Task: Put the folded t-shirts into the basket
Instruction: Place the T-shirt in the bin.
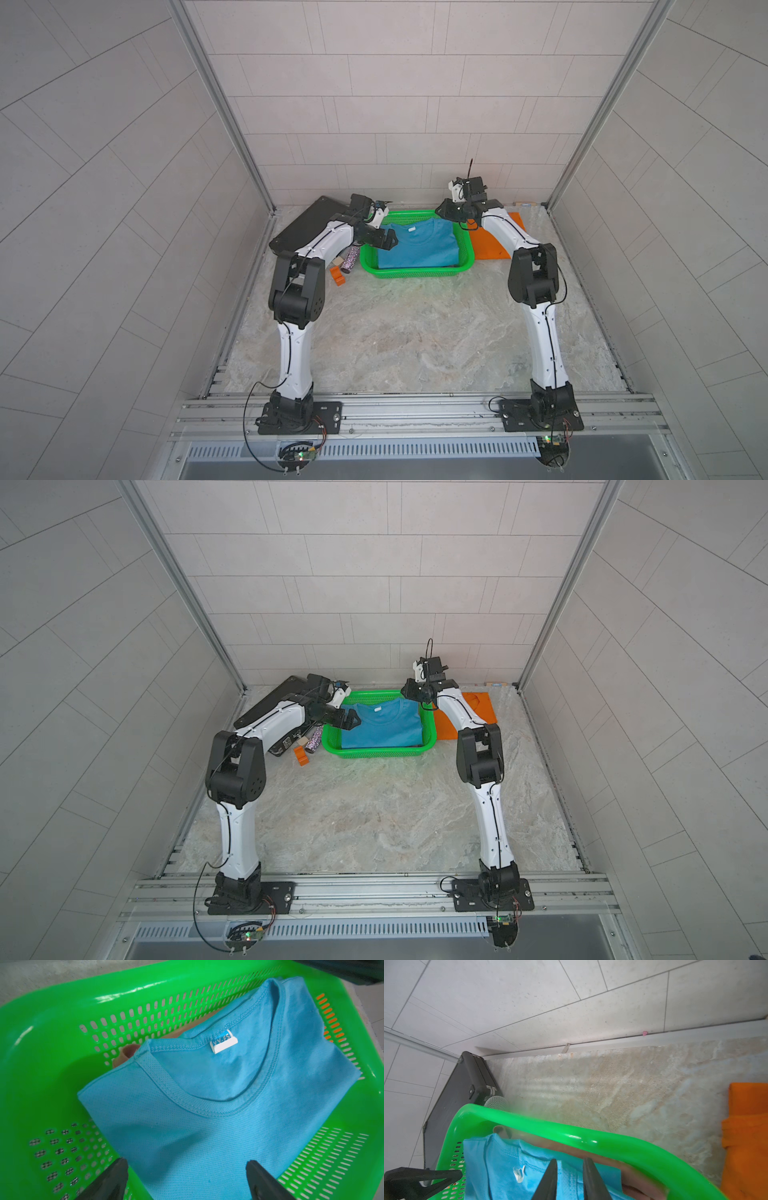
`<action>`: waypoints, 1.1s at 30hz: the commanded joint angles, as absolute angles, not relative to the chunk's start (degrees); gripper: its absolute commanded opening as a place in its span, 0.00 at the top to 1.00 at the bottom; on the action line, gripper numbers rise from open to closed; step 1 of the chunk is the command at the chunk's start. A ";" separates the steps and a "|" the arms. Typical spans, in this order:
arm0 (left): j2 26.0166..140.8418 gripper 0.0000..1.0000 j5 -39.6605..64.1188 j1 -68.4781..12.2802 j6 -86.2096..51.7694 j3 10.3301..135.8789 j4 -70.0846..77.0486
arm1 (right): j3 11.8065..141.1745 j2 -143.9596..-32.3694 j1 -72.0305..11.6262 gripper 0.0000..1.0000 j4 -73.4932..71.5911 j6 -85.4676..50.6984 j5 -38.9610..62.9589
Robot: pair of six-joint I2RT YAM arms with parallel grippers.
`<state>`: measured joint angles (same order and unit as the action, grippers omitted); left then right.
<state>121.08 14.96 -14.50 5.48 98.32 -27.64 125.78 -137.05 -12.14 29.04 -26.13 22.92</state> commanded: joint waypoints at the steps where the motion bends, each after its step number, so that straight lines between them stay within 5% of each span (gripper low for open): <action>1: 119.52 0.11 17.02 -14.03 5.89 99.74 -29.89 | 126.99 -129.00 -12.39 0.72 36.39 -25.23 23.55; 13: 114.88 0.11 20.89 -15.60 5.85 99.78 -31.68 | 113.12 -110.85 -16.69 0.67 66.51 -30.50 10.86; 28: 116.04 0.10 14.51 -15.63 8.61 95.66 -27.62 | 103.90 -119.26 -16.06 0.76 51.49 -31.44 13.16; 33: 116.49 0.10 14.17 -15.64 9.15 95.56 -27.73 | 106.07 -119.91 -15.80 0.82 56.48 -32.42 8.74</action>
<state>116.14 14.59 -15.51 7.77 96.36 -28.27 104.12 -121.01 -16.14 54.78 -31.42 12.73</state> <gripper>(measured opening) 0.896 0.187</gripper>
